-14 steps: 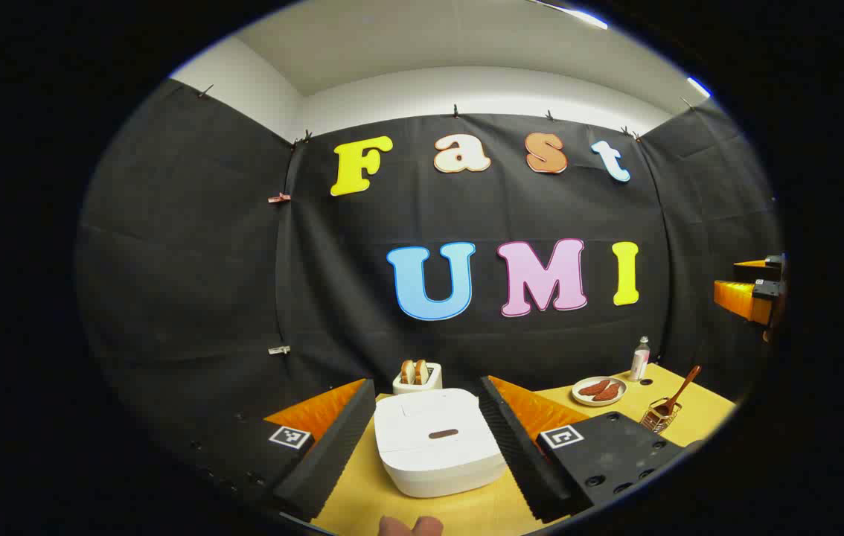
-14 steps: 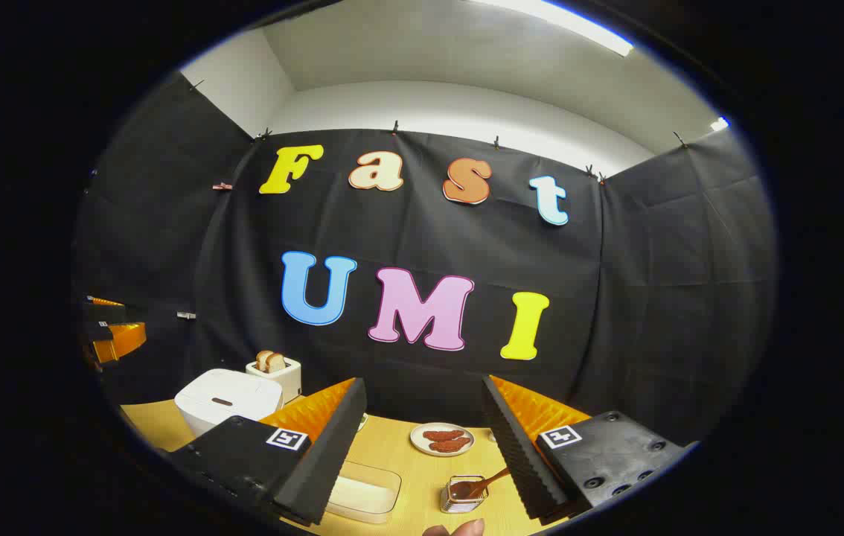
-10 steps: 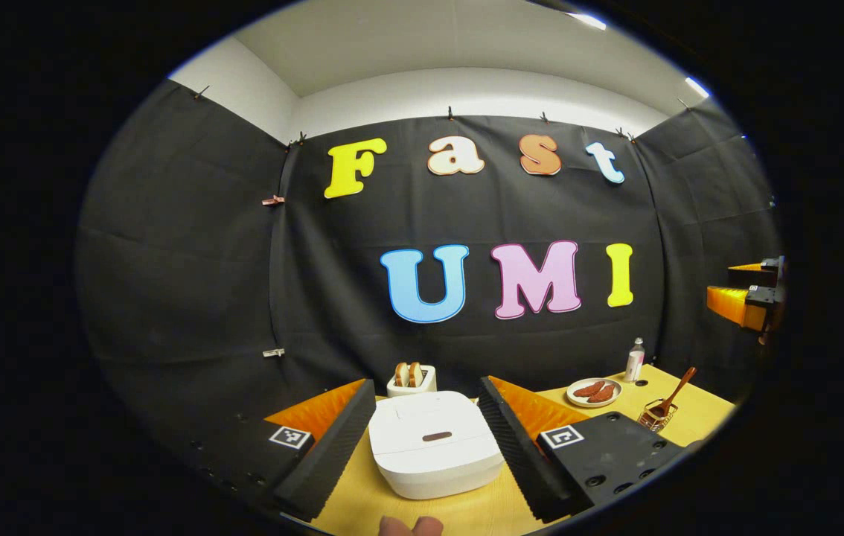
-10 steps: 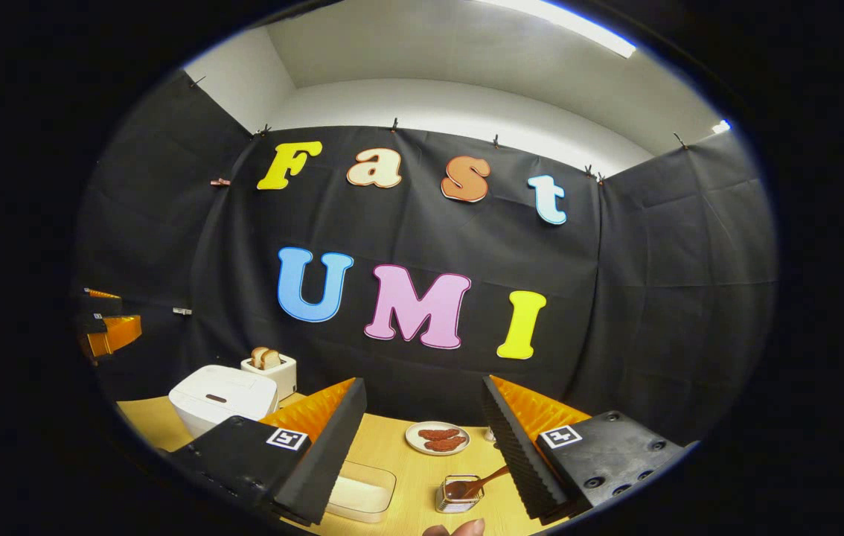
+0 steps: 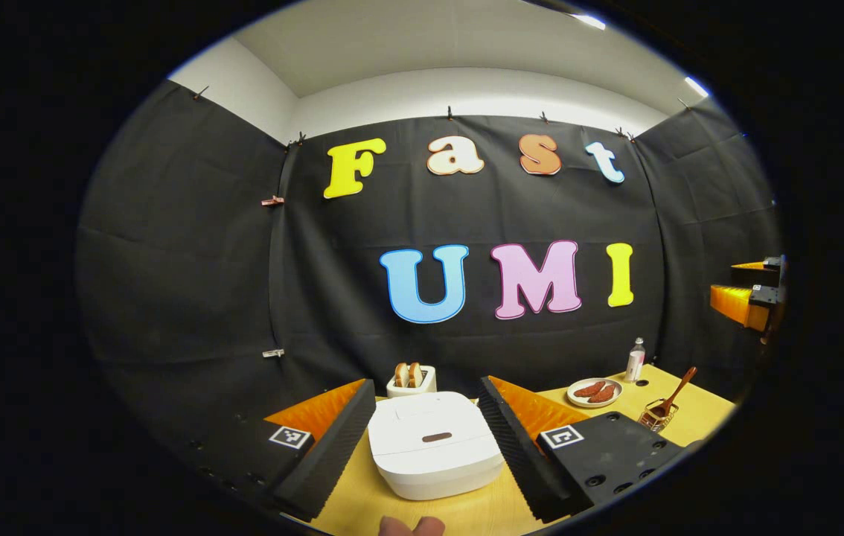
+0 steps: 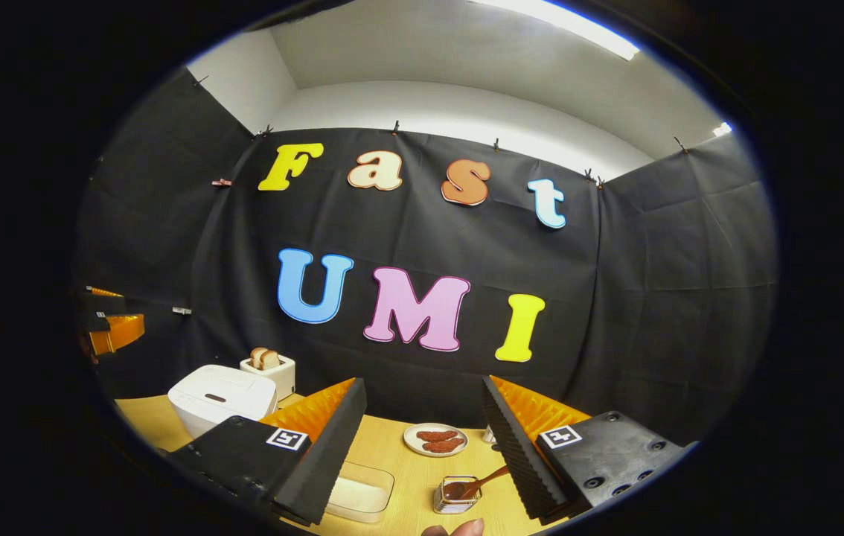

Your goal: Close the left gripper, press the button to open the rice cooker; take a wooden spoon from the chopstick holder with the right hand, scoop a spoonful of rice and pour it into the rice cooker, then put the wooden spoon back into the chopstick holder.

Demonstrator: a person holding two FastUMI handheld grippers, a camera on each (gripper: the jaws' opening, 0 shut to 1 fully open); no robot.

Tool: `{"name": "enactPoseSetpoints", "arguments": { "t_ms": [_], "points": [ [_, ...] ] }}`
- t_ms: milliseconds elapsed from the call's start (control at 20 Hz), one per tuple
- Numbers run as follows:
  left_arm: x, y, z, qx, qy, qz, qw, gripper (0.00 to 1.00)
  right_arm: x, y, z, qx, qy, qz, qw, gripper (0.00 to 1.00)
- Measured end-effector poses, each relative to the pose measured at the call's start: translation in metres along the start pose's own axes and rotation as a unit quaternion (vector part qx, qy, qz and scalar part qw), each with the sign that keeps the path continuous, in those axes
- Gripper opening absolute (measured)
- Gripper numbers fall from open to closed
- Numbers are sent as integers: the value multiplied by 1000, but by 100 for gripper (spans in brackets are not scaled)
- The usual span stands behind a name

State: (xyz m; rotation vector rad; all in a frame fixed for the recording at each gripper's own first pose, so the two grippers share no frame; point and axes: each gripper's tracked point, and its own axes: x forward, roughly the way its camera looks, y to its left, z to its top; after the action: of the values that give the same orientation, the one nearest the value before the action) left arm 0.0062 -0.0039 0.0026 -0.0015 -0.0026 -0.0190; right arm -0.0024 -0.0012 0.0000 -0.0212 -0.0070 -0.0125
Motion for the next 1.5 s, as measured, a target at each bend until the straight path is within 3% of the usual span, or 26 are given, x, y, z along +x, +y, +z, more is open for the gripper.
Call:
{"name": "enactPoseSetpoints", "arguments": {
  "t_ms": [350, 600, 750, 800, 950, 1150, 1200, 1350, 1500],
  "points": [
    [10, -4, 5, -1, -7, -6, 1000, 96, 2, -2, 0, -5, 0, -7, 1000, 97],
    [18, -13, 6, -16, -7, -33, 999, 92, 4, -3, 1, -9, -3, -11, 1000, 97],
    [30, 4, 5, -21, -4, -14, 1000, 10, 4, -5, 1, -16, -4, -13, 1000, 97],
    [34, 4, 2, -25, -3, -14, 1000, 15, 4, -5, 1, -18, -4, -14, 1000, 97],
    [48, -5, -11, -45, 14, -46, 998, 8, 3, -8, 3, -25, -8, -16, 1000, 97],
    [83, -6, -36, -61, 53, -86, 993, 6, 1, -11, 3, -31, -8, -19, 999, 97],
    [94, -6, -42, -68, 66, -96, 991, 9, 0, -11, 2, -33, -7, -19, 999, 97],
    [124, -8, -73, -101, 117, -114, 981, 6, -3, -16, 1, -35, -5, -22, 999, 97],
    [148, -8, -113, -120, 169, -115, 971, 6, -6, -24, 3, -37, -5, -29, 999, 97]
  ]
}}
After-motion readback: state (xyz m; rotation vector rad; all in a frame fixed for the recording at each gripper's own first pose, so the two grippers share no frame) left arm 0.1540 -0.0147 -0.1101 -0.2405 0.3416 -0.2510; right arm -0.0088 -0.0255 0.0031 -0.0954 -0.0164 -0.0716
